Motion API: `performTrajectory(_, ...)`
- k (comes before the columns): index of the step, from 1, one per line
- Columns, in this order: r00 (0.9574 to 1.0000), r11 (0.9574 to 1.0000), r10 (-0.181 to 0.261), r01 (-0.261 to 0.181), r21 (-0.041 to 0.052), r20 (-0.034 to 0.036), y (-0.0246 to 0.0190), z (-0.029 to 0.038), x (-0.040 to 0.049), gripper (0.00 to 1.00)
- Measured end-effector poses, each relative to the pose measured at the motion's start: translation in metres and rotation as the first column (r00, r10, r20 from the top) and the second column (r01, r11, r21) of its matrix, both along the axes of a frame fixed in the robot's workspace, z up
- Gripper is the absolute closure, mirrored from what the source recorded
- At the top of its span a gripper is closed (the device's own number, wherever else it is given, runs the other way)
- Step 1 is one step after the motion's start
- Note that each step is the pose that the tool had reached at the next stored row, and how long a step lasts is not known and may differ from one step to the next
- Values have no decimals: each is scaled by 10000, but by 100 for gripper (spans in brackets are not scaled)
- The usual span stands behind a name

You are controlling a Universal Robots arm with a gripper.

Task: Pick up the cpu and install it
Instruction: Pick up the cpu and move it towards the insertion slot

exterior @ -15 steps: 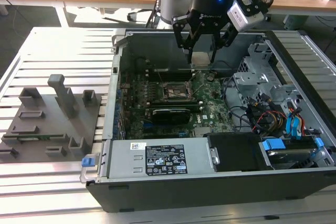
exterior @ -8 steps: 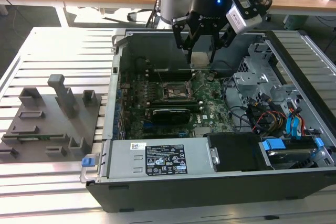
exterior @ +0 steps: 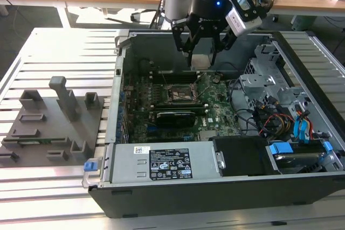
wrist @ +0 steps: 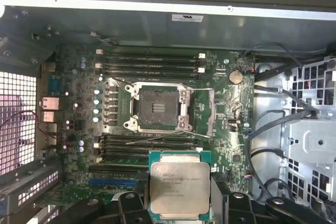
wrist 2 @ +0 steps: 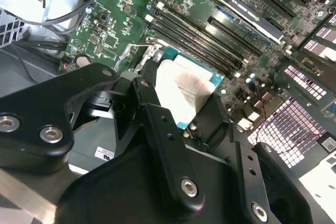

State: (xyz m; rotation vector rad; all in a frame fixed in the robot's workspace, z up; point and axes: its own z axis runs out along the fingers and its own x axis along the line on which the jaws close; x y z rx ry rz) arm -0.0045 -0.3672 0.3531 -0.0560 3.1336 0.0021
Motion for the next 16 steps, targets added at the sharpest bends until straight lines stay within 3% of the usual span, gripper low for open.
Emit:
performTrajectory(10, 10000, 10000, 0, 0, 2, 1, 9, -37, -117, 45)
performTrajectory(12, 10000, 10000, 1, -1, 1, 1, 34, -40, -134, 45)
performTrajectory(14, 10000, 10000, 0, 0, 2, 1, 118, -49, -148, 45)
performTrajectory(16, 10000, 10000, -1, 1, 1, 0, 137, -53, -152, 45)
